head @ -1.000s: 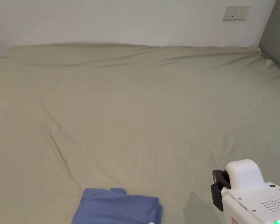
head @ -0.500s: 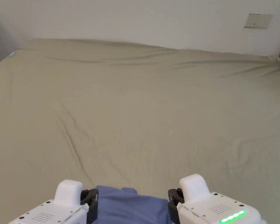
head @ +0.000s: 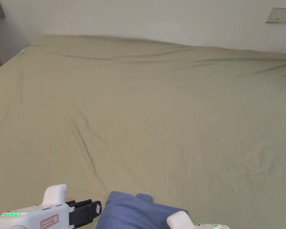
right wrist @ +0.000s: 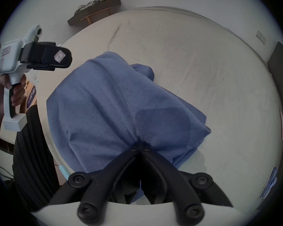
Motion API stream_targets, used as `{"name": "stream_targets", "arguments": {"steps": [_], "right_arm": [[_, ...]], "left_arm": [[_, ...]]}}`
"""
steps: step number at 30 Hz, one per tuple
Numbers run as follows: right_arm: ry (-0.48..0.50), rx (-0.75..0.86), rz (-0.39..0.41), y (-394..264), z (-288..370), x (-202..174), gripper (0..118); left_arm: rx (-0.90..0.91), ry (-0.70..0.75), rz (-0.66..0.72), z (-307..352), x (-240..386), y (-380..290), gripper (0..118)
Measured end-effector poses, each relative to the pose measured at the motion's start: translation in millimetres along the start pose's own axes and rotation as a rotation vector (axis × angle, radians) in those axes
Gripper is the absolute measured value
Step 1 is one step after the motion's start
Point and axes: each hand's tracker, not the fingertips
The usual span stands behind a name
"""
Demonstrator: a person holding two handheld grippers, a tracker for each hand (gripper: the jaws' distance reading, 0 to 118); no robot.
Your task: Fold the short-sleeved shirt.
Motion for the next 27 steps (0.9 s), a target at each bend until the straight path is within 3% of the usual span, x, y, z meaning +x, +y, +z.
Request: {"name": "stream_targets", "arguments": {"steps": [1, 2, 4, 8, 11, 13, 14, 16, 17, 18, 19, 20, 23, 27], "right_arm": [[0.003, 0.001, -0.003, -1, 0, 0, 2], [0.005, 0.003, -0.007, -1, 0, 0, 2], [0.003, 0.008, -0.006, -2, -1, -1, 2], [0.005, 0.028, -0.001, -7, -1, -1, 2], [0.007, 0.034, -0.002, -7, 0, -1, 2], [0.004, 0.031, 0.000, -6, -1, -2, 2], [0.002, 0.030, 0.002, -6, -1, -2, 2], [-0.002, 0.029, 0.010, -6, -2, -3, 2], [-0.004, 0.030, 0.013, -6, -2, -3, 2], [-0.004, 0.031, 0.013, -6, -2, -3, 2], [-0.005, 0.031, 0.011, -6, -2, -3, 2], [-0.005, 0.034, 0.006, -6, -1, -3, 2], [-0.004, 0.068, 0.003, -9, 9, -2, 2], [-0.080, 0.228, -0.037, -6, 53, 11, 2]], "left_arm": [[-0.019, -0.030, 0.027, -3, -4, 3, 70], [-0.046, -0.067, 0.058, -8, -9, 6, 90], [-0.093, -0.168, 0.114, -17, -19, 10, 116], [-0.244, -0.328, 0.293, -54, -36, 4, 118], [-0.286, -0.406, 0.344, -79, -34, -8, 118], [-0.346, -0.591, 0.464, -94, -28, -13, 117], [-0.367, -0.578, 0.517, -101, -24, -19, 116], [-0.369, -0.562, 0.469, -107, -10, -27, 114], [-0.373, -0.583, 0.428, -107, -4, -25, 104], [-0.393, -0.543, 0.410, -106, 2, -23, 73], [-0.396, -0.463, 0.369, -104, 4, -23, 31], [-0.394, -0.338, 0.292, -105, 6, -24, 31], [-0.378, -0.370, 0.350, -102, 8, -27, 31], [-0.327, -0.218, 0.103, -81, 33, -13, 31]]}}
